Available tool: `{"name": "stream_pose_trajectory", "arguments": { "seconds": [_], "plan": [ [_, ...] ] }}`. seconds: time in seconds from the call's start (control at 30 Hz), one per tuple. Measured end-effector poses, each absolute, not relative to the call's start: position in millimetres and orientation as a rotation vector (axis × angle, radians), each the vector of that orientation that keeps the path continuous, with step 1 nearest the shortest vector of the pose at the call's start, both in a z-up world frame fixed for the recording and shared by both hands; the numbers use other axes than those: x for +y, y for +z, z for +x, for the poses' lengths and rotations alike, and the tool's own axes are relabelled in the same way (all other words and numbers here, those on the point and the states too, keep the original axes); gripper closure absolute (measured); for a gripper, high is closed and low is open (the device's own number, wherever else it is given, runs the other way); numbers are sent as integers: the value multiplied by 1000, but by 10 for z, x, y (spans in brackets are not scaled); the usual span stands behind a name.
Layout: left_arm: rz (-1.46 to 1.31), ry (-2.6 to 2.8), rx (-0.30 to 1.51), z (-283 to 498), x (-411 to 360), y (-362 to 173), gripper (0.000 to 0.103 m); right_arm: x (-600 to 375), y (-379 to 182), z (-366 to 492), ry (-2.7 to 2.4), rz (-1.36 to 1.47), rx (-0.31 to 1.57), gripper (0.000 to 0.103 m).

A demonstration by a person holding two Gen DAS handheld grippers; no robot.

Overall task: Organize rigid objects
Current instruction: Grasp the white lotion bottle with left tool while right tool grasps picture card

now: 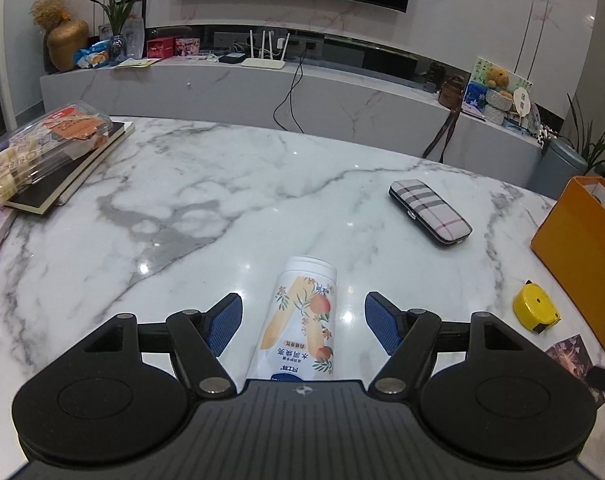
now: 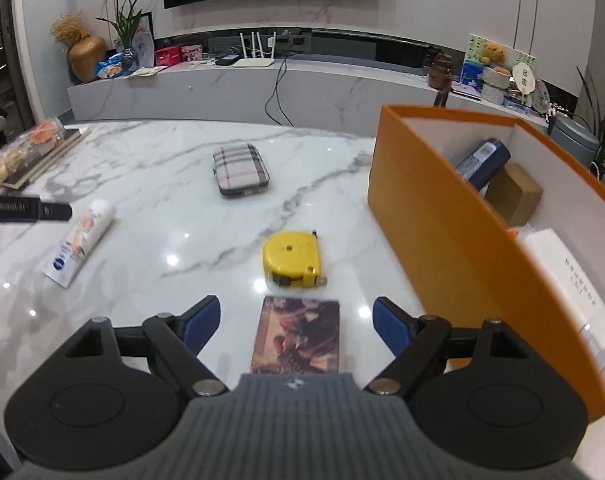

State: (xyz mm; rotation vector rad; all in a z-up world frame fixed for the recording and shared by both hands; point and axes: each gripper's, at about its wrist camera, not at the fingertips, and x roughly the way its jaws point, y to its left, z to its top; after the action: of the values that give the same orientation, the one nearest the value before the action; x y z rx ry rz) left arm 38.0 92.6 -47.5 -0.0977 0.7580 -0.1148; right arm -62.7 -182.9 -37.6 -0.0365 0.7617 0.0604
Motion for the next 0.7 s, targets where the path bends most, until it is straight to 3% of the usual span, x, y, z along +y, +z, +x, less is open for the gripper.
{"name": "stream_pose_trajectory", "arguments": {
  "seconds": [0.7],
  "plan": [
    [-124,-107,745,632,810,-793,21,-1833,-918,-745,-14,37,721,20]
  ]
}}
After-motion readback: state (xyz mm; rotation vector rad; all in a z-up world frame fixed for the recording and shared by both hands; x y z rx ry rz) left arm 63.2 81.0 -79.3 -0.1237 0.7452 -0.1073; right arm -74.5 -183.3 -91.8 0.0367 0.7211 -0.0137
